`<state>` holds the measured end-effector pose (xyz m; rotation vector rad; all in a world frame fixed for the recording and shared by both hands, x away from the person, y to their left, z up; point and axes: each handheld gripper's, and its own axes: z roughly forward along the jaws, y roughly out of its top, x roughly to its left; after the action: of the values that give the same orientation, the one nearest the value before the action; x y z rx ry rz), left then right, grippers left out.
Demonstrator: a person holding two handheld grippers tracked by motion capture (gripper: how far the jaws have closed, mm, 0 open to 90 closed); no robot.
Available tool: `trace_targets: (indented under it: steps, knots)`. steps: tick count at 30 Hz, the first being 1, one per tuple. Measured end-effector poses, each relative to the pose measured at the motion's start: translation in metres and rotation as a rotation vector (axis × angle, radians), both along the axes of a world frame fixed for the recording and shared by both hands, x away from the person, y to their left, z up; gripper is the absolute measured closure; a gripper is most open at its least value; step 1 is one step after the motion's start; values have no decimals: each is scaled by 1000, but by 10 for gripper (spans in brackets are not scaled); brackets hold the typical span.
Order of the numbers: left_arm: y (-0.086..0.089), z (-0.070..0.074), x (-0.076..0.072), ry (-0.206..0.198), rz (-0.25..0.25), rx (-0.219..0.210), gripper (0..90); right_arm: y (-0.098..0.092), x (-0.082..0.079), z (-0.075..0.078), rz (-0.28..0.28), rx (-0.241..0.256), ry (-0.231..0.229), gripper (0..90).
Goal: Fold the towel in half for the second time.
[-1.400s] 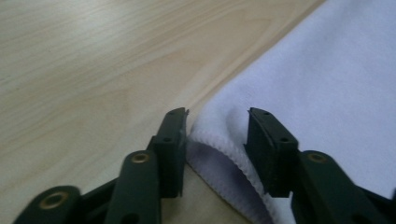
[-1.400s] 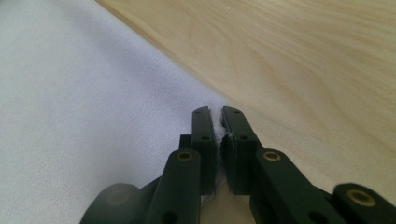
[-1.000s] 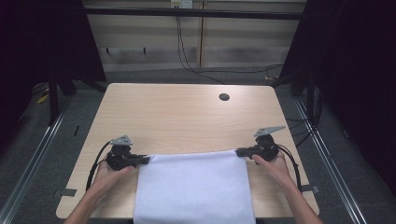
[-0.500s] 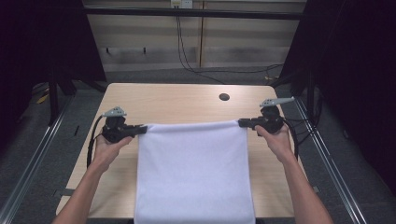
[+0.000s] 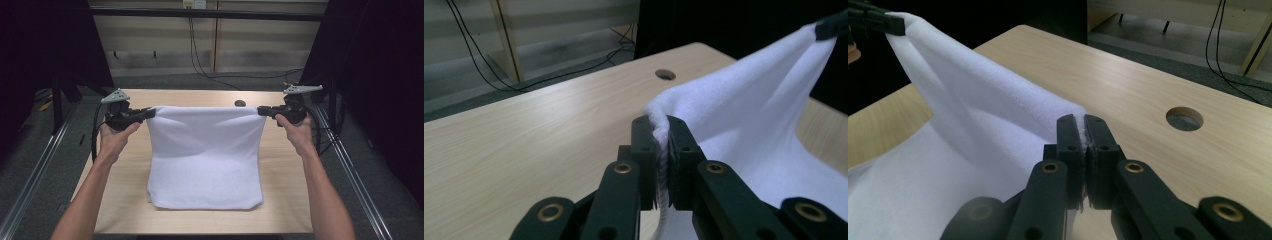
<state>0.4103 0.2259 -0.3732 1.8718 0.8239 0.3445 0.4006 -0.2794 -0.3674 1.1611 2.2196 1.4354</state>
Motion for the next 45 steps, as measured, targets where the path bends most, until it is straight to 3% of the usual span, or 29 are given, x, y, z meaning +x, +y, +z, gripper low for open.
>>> trace_targets:
  steps: [2,9,12,15,17,22,25,31,34,37,39,41,43,45]
  knots:
    - [2,-2,-10,-8,-25,13,845,1,-8,-1,15,-11,-6,869]
    - [9,-1,-55,-57,-81,-45,846,-2,-46,6,88,-35,-35,869]
    - [12,-1,-67,-48,-97,-33,845,-1,-65,13,117,-48,-52,869]
    - [16,-12,-82,-23,-113,-31,845,-1,-82,8,139,-37,-53,868]
    - [16,-25,-92,-20,-118,12,844,1,-94,-1,159,-48,-40,868]
    - [15,-58,-112,56,-158,66,843,6,-122,-36,194,-78,25,867]
    - [19,-76,-121,100,-165,60,837,7,-138,-57,211,-78,65,861]
    - [17,-93,-151,156,-228,106,824,13,-166,-92,265,-109,159,802]
    - [18,-100,-163,190,-256,107,790,13,-178,-102,282,-119,200,759]
    - [12,-104,-175,228,-245,116,688,11,-187,-108,285,-111,218,708]
    - [7,-102,-181,222,-267,132,644,11,-191,-109,280,-104,220,667]
    - [10,-97,-181,204,-251,70,564,10,-195,-107,263,-71,198,622]
    - [17,-93,-177,175,-205,41,512,9,-194,-104,229,-48,163,581]
    - [28,-93,-168,149,-114,21,474,7,-192,-100,171,-34,127,523]
